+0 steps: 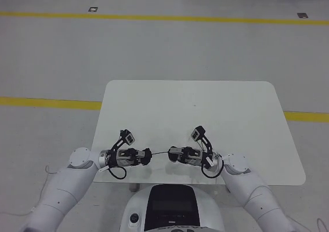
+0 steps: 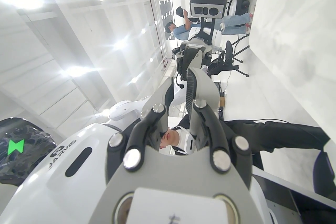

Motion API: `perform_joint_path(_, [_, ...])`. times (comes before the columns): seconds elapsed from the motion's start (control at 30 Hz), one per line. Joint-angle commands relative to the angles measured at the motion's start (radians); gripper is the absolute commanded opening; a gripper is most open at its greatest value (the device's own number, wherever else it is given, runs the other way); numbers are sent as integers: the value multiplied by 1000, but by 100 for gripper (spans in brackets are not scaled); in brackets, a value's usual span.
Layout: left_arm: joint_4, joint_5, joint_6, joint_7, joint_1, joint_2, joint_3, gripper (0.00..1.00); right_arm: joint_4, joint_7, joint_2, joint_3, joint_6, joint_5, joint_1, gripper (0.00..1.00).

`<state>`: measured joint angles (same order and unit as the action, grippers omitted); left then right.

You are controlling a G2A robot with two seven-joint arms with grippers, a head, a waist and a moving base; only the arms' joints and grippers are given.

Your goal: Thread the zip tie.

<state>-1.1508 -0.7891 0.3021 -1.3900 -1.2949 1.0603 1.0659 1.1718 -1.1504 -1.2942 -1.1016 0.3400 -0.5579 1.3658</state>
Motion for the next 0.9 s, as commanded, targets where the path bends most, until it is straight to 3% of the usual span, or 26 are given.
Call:
perform_joint_path(0.0, [0,0,0,0,0,0,0,0,1,0,0,1,0,0,0,12])
perform_joint_path(0.1, [0,0,0,0,0,0,0,0,4,0,1,2,0,0,1,10])
perform_joint_path(0.23, [0,0,0,0,0,0,0,0,8,0,3,1,0,1,3,0])
perform_joint_path(0.53, [0,0,0,0,0,0,0,0,9,7,4,4,0,4,4,0])
perform_joint_path(0.57, [0,0,0,0,0,0,0,73,10,8,5,4,0,4,3,0])
perform_joint_path(0.6, [0,0,0,0,0,0,0,100,10,11,5,3,0,4,4,0])
perform_joint_path(0.87, [0,0,0,0,0,0,0,100,13,11,5,-8,0,-20,10,0])
